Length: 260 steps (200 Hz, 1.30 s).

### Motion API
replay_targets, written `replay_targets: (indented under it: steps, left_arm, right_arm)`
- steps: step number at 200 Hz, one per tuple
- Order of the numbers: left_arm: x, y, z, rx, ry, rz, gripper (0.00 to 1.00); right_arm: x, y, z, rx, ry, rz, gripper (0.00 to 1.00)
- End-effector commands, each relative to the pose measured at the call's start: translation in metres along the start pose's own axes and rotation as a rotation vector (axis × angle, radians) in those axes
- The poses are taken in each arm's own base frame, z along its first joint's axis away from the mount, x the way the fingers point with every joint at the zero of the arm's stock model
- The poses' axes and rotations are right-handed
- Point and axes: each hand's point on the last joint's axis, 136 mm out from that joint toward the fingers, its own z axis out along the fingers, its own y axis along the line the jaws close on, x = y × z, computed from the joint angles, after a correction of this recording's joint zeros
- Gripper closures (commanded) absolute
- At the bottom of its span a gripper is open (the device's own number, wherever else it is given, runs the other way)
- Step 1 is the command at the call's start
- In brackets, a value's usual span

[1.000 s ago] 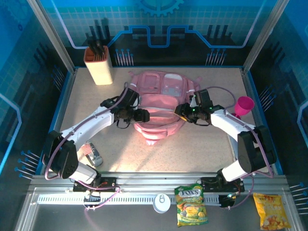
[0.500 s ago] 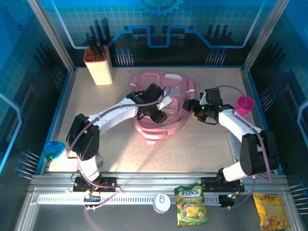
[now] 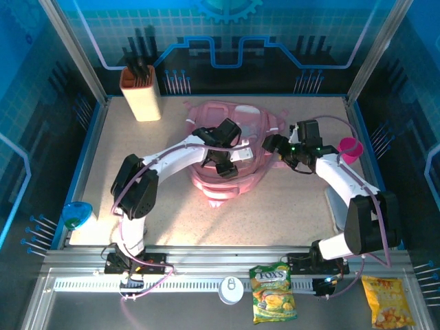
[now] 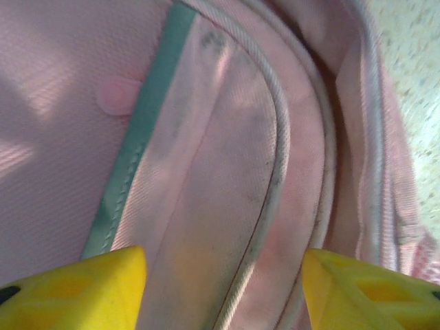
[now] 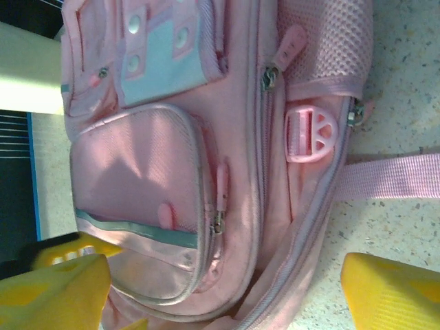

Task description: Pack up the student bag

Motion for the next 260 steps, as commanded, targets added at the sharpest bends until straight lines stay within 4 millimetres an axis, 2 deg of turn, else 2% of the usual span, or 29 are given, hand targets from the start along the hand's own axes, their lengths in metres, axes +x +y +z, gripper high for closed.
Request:
replay_targets:
  steps: [1, 22, 54, 77, 105, 124, 152, 193, 226, 260]
  left_arm:
    - [0.002, 0.009, 0.007, -0.041, 0.043, 0.072, 0.44]
    - [0.003, 0.024, 0.013, -0.111, 0.061, 0.082, 0.5]
    - [0.003, 0.036, 0.011, -0.169, 0.058, 0.091, 0.7]
    - [-0.003, 0.04, -0.005, -0.175, 0.002, 0.042, 0.83]
    - [-0.01, 0.047, -0.032, -0.19, -0.116, -0.048, 0.9]
    - [-0.014, 0.05, -0.051, -0.185, -0.214, -0.102, 0.93]
    - [-0.013, 0.052, -0.07, -0.171, -0.316, -0.157, 0.96]
    - [-0.011, 0.063, -0.096, -0.149, -0.438, -0.235, 0.98]
    - [-0.009, 0.062, -0.102, -0.114, -0.488, -0.266, 0.98]
    - [-0.006, 0.065, -0.103, -0.112, -0.497, -0.288, 0.99]
  right_arm:
    - [-0.015, 0.005, -0.012, 0.019, -0.041, -0.004, 0.12]
    - [-0.019, 0.004, -0.012, 0.03, -0.05, -0.002, 0.12]
    - [-0.028, 0.007, -0.009, 0.033, -0.069, 0.001, 0.12]
    - [-0.034, 0.012, -0.001, 0.004, -0.073, -0.023, 0.12]
    - [-0.036, 0.036, 0.019, -0.15, -0.035, -0.062, 0.14]
    - [-0.041, 0.045, 0.033, -0.217, -0.031, -0.058, 0.15]
    - [-0.05, 0.047, 0.054, -0.223, -0.022, -0.046, 0.15]
    - [-0.066, 0.041, 0.083, -0.195, -0.025, -0.043, 0.14]
    - [-0.068, 0.029, 0.109, -0.172, 0.007, -0.034, 0.15]
    - [-0.056, 0.025, 0.125, -0.198, 0.062, -0.035, 0.16]
